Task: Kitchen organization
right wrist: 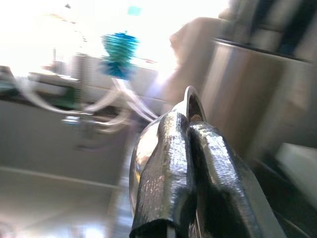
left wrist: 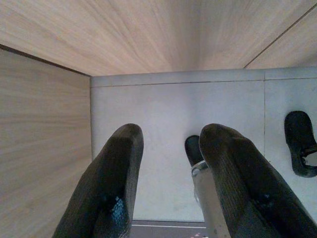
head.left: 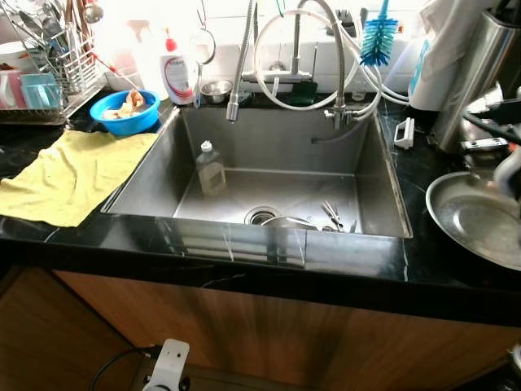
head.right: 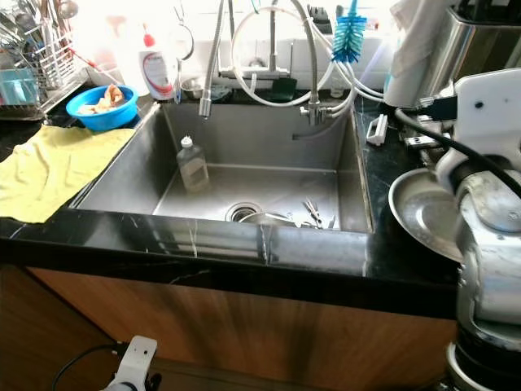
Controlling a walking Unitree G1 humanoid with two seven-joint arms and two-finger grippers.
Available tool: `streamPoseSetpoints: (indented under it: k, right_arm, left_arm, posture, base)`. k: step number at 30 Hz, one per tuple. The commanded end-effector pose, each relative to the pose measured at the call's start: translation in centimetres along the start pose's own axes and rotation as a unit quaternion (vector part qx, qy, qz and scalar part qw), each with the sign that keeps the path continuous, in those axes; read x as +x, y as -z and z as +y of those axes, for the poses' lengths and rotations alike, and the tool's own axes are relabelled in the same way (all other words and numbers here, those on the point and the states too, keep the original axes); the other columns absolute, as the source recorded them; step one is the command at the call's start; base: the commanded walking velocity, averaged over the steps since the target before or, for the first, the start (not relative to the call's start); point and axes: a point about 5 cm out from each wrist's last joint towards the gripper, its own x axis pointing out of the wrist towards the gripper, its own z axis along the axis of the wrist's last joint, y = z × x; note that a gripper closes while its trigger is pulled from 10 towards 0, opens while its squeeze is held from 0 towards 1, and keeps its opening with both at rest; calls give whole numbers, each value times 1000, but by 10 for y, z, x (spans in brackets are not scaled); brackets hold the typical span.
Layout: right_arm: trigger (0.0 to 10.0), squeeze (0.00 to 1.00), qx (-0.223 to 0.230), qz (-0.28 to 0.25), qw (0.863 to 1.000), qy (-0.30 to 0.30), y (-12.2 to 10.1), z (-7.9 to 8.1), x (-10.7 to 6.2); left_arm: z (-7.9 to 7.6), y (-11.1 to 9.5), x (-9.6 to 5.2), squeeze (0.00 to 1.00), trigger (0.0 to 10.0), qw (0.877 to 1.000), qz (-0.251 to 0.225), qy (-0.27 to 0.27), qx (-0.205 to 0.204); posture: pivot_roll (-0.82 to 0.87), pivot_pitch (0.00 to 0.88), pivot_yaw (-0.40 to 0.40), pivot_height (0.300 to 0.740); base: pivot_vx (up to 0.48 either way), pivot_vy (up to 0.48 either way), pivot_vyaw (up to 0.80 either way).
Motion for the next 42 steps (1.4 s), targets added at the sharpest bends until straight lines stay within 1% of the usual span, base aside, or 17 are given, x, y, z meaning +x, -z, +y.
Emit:
streamPoseSetpoints:
  k: [1,2,3,4,6,7,8,10,13,14,18,20,22,29,30,36,42]
  right_arm:
    - [10000,0,-18,-41,996,-72,-8,23,6]
    - [10000,0,-18,-41,996,-72,-8,23,6]
    - [10000,0,11,-49,995,-89,-9,29,10]
    - [10000,0,27,-55,992,-108,-9,34,14]
    - [10000,0,28,-57,992,-111,-9,35,15]
    - [10000,0,62,-58,987,-133,-6,41,20]
    - [10000,0,62,-58,987,-133,-6,41,20]
    - [10000,0,109,-59,977,-173,4,54,29]
    - [10000,0,112,-54,976,-176,8,57,32]
    - [10000,0,139,-47,971,-190,15,61,36]
    - [10000,0,181,-32,962,-200,26,64,44]
    - [10000,0,178,-27,963,-199,28,65,46]
    - [10000,0,203,-17,957,-209,38,69,51]
    - [10000,0,219,24,949,-226,63,83,60]
    - [10000,0,214,28,950,-224,65,83,61]
    - [10000,0,223,25,947,-231,66,86,62]
    - [10000,0,238,41,942,-232,78,88,64]
  left_arm:
    - [3,1,0,0,10000,1000,0,-6,2]
    - [3,1,0,0,10000,1000,0,-6,2]
    - [3,1,0,0,10000,1000,-1,-6,1]
    - [3,0,0,0,10000,1000,-1,-6,1]
    - [3,0,0,0,10000,1000,-1,-6,1]
    - [3,0,0,0,10000,1000,-2,-8,0]
    - [3,0,0,0,10000,1000,-2,-8,0]
    - [4,0,0,0,10000,1000,-2,-9,-1]
    - [4,-1,0,0,10000,1000,-3,-10,-1]
    - [4,-1,0,0,10000,1000,-3,-10,-1]
    - [4,-1,0,0,10000,1000,-3,-10,0]
    - [4,-1,0,0,10000,1000,-3,-10,0]
    - [4,-2,0,0,10000,1000,-3,-10,0]
    - [5,-3,0,0,10000,1000,-4,-11,-2]
    - [5,-3,0,0,10000,1000,-4,-11,-2]
    - [4,-2,0,0,10000,1000,-4,-11,-2]
    - [4,-2,0,0,10000,1000,-3,-9,-2]
  posture:
    - [-217,0,56,740]
    - [-217,0,56,740]
    - [-217,0,57,740]
    - [-215,0,58,740]
    - [-215,0,58,740]
    - [-212,0,58,740]
    - [-212,0,58,740]
    - [-212,0,59,740]
    - [-209,0,60,740]
    - [-209,0,60,740]
    - [-205,0,61,740]
    - [-205,0,61,740]
    - [-204,0,62,740]
    - [-196,0,60,740]
    - [-196,0,59,740]
    - [-196,0,57,740]
    - [-196,0,56,740]
  base:
    - [0,0,0]
    - [0,0,0]
    - [0,0,0]
    - [0,0,0]
    - [0,0,0]
    - [0,0,0]
    - [0,0,0]
    - [0,0,0]
    - [0,0,0]
    - [0,0,0]
    - [0,0,0]
    - [0,0,0]
    - [0,0,0]
    - [0,0,0]
    - [0,0,0]
    - [0,0,0]
    - [0,0,0]
